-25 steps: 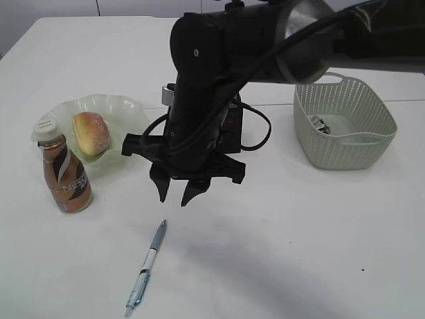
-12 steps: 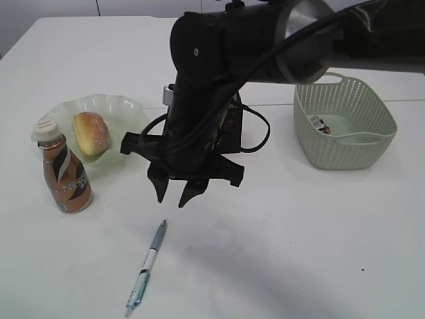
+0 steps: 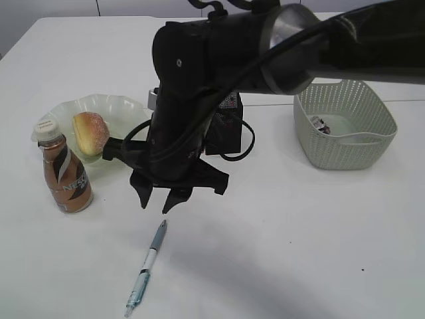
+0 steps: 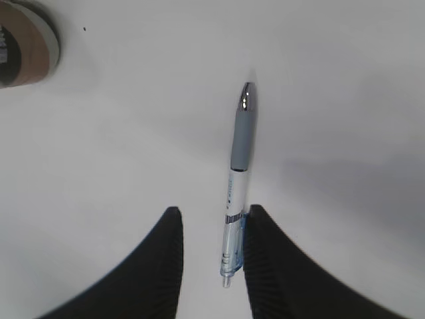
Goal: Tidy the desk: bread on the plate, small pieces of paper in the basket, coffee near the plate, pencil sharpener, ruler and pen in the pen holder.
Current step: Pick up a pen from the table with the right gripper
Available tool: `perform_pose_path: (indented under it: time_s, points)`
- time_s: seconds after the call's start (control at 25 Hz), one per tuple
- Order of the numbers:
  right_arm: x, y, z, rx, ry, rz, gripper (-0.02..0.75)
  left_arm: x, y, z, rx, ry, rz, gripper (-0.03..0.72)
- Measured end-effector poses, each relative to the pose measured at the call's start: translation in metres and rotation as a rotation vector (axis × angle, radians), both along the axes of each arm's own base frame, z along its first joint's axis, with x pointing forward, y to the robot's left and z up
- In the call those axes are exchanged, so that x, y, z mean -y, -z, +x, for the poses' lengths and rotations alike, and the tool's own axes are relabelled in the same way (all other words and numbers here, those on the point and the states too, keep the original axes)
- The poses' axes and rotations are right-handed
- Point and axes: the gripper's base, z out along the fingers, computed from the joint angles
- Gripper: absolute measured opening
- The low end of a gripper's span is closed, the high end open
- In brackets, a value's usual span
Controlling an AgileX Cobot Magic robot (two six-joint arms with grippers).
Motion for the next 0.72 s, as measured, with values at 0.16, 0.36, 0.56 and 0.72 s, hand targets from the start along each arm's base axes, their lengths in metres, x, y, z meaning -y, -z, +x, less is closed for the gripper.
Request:
perform_pose_path:
  time_s: [0.16,0.36,0.56,0.72]
  points:
    - [-0.0008,0.0094,0.0008,-0.021,0.000,-0.018,0.260,0.0000,0.0000,0.0000,0.000,0.000,0.000,0.307]
    - [-0.0008,0.0103,0.0008,-0.024,0.000,-0.021,0.260,0.0000,0.0000,0.0000,0.000,0.002,0.000,0.307]
    - [-0.0008,0.0103,0.0008,-0.024,0.000,-0.021,0.260,0.0000,0.0000,0.0000,0.001,0.003,0.001,0.307]
    - [-0.0008,0.0103,0.0008,-0.024,0.000,-0.021,0.260,0.0000,0.0000,0.0000,0.001,0.005,0.001,0.307]
